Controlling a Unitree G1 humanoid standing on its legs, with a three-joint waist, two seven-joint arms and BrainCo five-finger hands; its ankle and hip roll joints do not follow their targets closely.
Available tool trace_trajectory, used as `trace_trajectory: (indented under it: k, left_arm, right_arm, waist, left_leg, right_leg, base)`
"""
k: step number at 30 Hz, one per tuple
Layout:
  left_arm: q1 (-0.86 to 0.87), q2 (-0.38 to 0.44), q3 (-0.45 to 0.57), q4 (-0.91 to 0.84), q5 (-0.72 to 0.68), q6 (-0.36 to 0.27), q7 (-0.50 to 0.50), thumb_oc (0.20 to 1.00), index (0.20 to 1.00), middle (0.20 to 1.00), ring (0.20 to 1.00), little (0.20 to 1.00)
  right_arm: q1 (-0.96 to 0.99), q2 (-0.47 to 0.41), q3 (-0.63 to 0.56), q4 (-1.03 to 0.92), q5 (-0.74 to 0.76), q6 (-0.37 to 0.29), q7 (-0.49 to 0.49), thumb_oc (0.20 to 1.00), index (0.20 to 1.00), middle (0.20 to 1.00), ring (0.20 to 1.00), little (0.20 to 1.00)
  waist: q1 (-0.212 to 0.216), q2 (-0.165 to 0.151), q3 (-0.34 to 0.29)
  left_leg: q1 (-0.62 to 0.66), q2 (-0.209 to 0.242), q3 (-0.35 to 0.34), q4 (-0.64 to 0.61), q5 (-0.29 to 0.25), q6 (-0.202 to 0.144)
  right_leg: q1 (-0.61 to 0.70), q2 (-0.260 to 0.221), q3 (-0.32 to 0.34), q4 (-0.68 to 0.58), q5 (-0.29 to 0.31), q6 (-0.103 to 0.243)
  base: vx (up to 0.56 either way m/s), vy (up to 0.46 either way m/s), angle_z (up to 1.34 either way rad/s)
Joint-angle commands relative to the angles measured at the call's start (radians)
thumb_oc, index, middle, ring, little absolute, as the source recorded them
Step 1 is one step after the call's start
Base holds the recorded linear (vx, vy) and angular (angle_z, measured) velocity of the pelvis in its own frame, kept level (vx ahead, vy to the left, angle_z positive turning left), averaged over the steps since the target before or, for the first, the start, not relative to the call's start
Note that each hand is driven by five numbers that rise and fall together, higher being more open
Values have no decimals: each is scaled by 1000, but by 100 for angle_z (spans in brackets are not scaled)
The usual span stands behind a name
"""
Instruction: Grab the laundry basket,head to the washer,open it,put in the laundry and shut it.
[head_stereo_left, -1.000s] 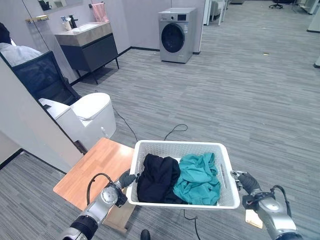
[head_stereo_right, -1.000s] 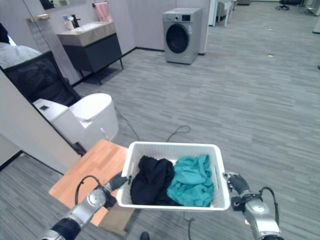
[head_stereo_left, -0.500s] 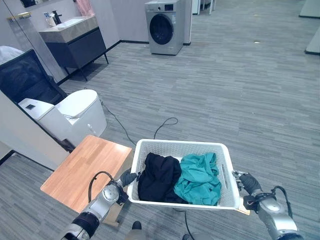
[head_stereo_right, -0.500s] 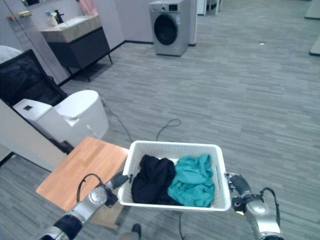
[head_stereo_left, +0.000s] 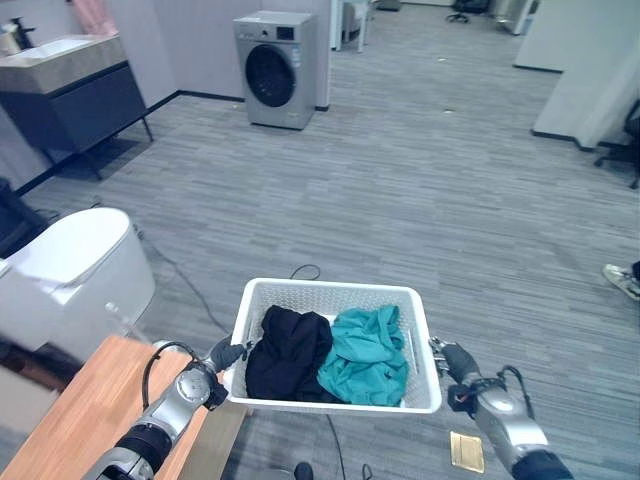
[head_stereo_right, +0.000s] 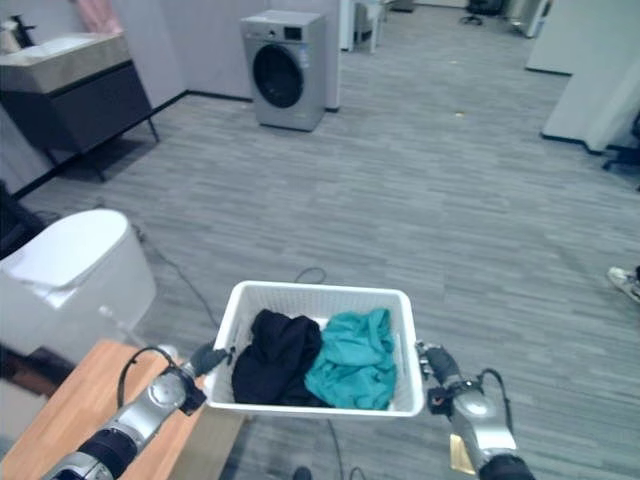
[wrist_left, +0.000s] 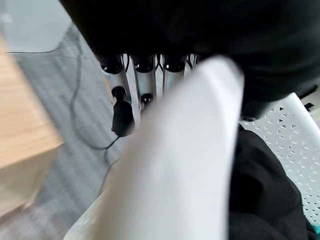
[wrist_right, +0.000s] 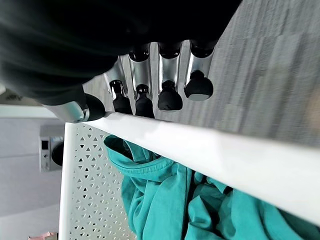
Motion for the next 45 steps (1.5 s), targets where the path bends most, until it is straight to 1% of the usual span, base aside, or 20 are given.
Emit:
trace_trajectory:
  k: [1,2,3,6,9,12,15,19,20,22,25,26,27,29,33,36,38,40,41,45]
  left_arm:
    - [-88,-88,-3,-64,-46,-123,13,200,200,200,200,200]
    - [-96,-80,-9,-54,-54,-111,8,200,200,200,200,200]
    - [-103,-75,-13,-55,-55,-107,2,200,200,200,200,200]
    - [-106,-73,-14,-61,-65,-108,-2,200,200,200,200,200]
    - [-102,-77,-9,-61,-68,-111,10,200,200,200,200,200]
    - [-101,-84,-2,-36,-46,-118,21,200,200,200,200,200]
    - [-99,-81,-4,-24,-35,-122,22,200,200,200,200,200]
    - [-102,-94,-13,-5,-52,-118,19,200,200,200,200,200]
    - [-102,-94,-13,-6,-53,-118,19,200,200,200,200,200]
    - [-118,-95,-18,-17,-60,-95,8,200,200,200,200,200]
    - [-122,-92,-12,-27,-59,-90,12,200,200,200,200,200]
    - [-125,-93,-11,-32,-64,-87,12,200,200,200,200,200]
    - [-131,-91,-1,-30,-67,-86,16,200,200,200,200,200]
    - [-140,-87,2,-27,-63,-89,21,200,200,200,200,200]
    - [-169,-87,-10,-17,-79,-99,27,200,200,200,200,200]
    - [-156,-79,-9,-15,-83,-103,25,200,200,200,200,200]
    - [-126,-60,1,-22,-86,-110,21,200,200,200,200,200]
    - [-112,-55,7,-30,-86,-113,19,200,200,200,200,200]
    - [-85,-47,10,-41,-86,-117,16,200,200,200,200,200]
    - [-74,-24,7,-70,-73,-119,13,200,200,200,200,200]
  right_arm:
    - [-102,-25,50,-84,-13,-81,39,200,200,200,200,200]
    - [-115,-18,56,-89,-19,-72,44,200,200,200,200,200]
    - [-114,-20,58,-91,-15,-67,47,200,200,200,200,200]
    - [-108,-26,57,-100,-11,-66,49,200,200,200,200,200]
    - [-85,-32,46,-115,-4,-68,47,200,200,200,200,200]
    - [-72,-26,50,-122,-15,-64,55,200,200,200,200,200]
    - [-48,-23,43,-130,-22,-61,60,200,200,200,200,200]
    - [-11,-30,34,-165,-11,-68,58,200,200,200,200,200]
    - [-11,-30,33,-165,-11,-68,58,200,200,200,200,200]
    - [8,-46,18,-208,17,-75,40,200,200,200,200,200]
    - [9,-56,14,-216,32,-75,21,200,200,200,200,200]
    - [9,-61,12,-223,34,-72,14,200,200,200,200,200]
    - [0,-74,7,-233,41,-67,16,200,200,200,200,200]
    - [-14,-78,7,-236,43,-67,16,200,200,200,200,200]
    - [-60,-70,22,-201,39,-84,-9,200,200,200,200,200]
    - [-69,-58,30,-185,26,-80,-4,200,200,200,200,200]
    - [-55,-33,38,-172,28,-79,12,200,200,200,200,200]
    - [-45,-23,37,-172,25,-80,20,200,200,200,200,200]
    - [-34,-6,41,-154,21,-80,29,200,200,200,200,200]
    - [-25,0,32,-144,17,-79,35,200,200,200,200,200]
  waist:
    - [-2,82,-37]
    - [-21,115,-18]
    - [-26,136,-15]
    - [-50,142,-2]
    - [-79,150,-1]
    - [-100,134,1]
    - [-104,112,-13]
    - [-113,86,-31]
    - [-116,87,-32]
    - [-106,55,5]
    - [-103,37,18]
    - [-100,36,23]
    - [-84,35,28]
    - [-66,50,30]
    - [-17,74,45]
    - [-9,88,14]
    - [8,72,-15]
    - [14,62,-24]
    - [17,52,-45]
    - [6,62,-60]
  left_leg:
    - [-106,36,-57,-10,76,-13]
    - [-40,68,-63,-22,55,-16]
    - [-18,86,-77,-30,49,-24]
    - [7,95,-104,-28,28,-39]
    - [45,114,-161,-39,-10,-65]
    - [110,137,-194,-64,-54,-95]
    - [128,164,-211,-83,-54,-115]
    - [97,302,-273,-6,-16,-176]
    - [93,304,-277,-3,-17,-178]
    - [-55,320,-292,255,112,-146]
    - [-126,336,-241,352,124,-118]
    - [-152,334,-217,350,126,-117]
    - [-204,255,-197,305,79,-118]
    - [-219,196,-194,186,81,-126]
    - [-282,147,-206,-16,179,-149]
    - [-239,149,-198,-35,198,-134]
    - [-216,110,-218,22,168,-120]
    - [-200,96,-206,26,155,-106]
    - [-165,73,-194,15,139,-81]
    - [-117,44,-210,-2,110,-41]
  right_leg:
    - [55,70,-120,-146,416,-28]
    - [-38,-4,-213,-101,346,-59]
    - [-84,-16,-238,-143,312,-97]
    - [-94,-53,-256,-239,266,-124]
    - [-136,-112,-173,-426,303,-107]
    - [-171,-156,-114,-608,411,-69]
    - [-136,-146,-101,-628,417,-64]
    - [-117,-47,-127,-541,338,-114]
    - [-117,-46,-132,-540,338,-115]
    - [-60,-5,-168,-534,320,-169]
    - [-30,12,-192,-550,311,-194]
    - [-20,15,-199,-555,306,-198]
    - [-2,23,-201,-569,295,-199]
    - [17,45,-199,-573,275,-198]
    - [81,72,-195,-574,221,-207]
    - [135,65,-186,-569,182,-201]
    - [161,28,-161,-508,168,-186]
    - [168,8,-150,-478,186,-172]
    - [151,-20,-135,-397,269,-141]
    - [88,-35,-110,-222,414,-105]
  base:
    - [231,4,10]
    - [291,10,-12]
    - [274,-23,-26]
    - [139,-101,-8]
    - [213,-217,58]
    - [300,-357,42]
    - [174,-324,33]
    - [169,-424,42]
    - [76,-271,23]
    - [59,-483,50]
    - [45,-252,47]
    - [167,-203,31]
    - [208,-130,38]
    - [254,-28,3]
    - [252,16,18]
    - [449,108,-40]
    - [612,186,-39]
    - [354,164,-37]
    - [318,197,-23]
    - [294,197,-31]
